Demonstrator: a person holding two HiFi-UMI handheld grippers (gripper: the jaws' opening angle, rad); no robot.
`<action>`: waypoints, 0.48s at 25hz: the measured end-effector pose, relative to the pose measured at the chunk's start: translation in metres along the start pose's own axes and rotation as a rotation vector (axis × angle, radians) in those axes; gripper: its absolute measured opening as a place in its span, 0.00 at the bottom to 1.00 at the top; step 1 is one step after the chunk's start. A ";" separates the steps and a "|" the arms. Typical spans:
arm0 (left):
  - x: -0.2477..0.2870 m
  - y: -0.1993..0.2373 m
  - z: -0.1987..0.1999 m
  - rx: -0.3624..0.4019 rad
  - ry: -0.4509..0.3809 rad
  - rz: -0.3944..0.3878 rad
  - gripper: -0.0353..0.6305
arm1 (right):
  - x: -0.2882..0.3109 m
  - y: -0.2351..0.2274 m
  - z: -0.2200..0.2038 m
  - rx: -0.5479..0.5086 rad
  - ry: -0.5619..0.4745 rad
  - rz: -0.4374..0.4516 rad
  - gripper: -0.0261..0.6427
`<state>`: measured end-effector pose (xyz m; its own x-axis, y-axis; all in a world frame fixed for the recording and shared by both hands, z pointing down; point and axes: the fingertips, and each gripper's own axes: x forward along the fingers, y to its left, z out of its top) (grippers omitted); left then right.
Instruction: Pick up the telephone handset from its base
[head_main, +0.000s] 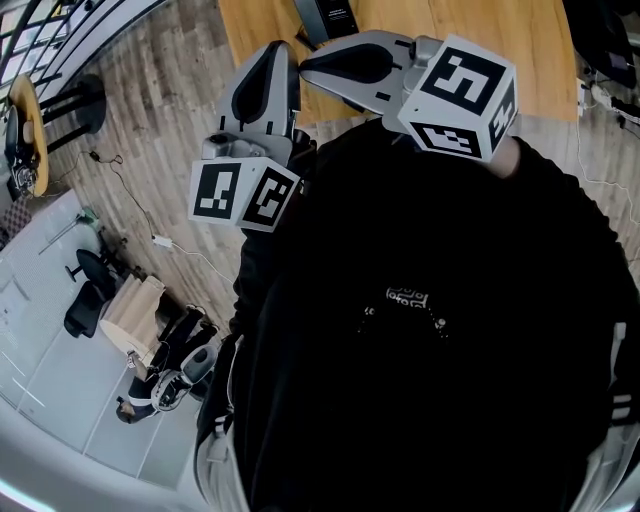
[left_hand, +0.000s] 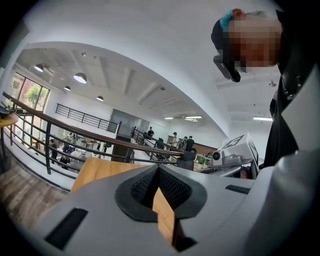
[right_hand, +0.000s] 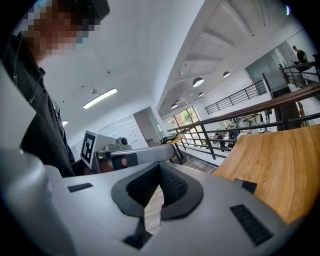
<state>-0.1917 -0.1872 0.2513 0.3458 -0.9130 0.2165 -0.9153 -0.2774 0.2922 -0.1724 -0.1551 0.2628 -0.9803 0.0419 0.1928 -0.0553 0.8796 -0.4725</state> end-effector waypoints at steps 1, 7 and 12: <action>0.003 -0.002 0.000 0.003 0.002 0.002 0.06 | -0.003 -0.003 0.001 0.003 -0.004 0.001 0.06; 0.029 -0.014 0.000 0.020 0.034 0.008 0.06 | -0.023 -0.022 0.004 0.025 -0.021 0.014 0.06; 0.047 -0.023 -0.001 0.039 0.079 0.010 0.06 | -0.036 -0.034 0.007 0.052 -0.042 0.036 0.06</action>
<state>-0.1537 -0.2235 0.2556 0.3501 -0.8897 0.2928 -0.9257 -0.2808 0.2535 -0.1362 -0.1901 0.2663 -0.9889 0.0520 0.1390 -0.0287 0.8521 -0.5227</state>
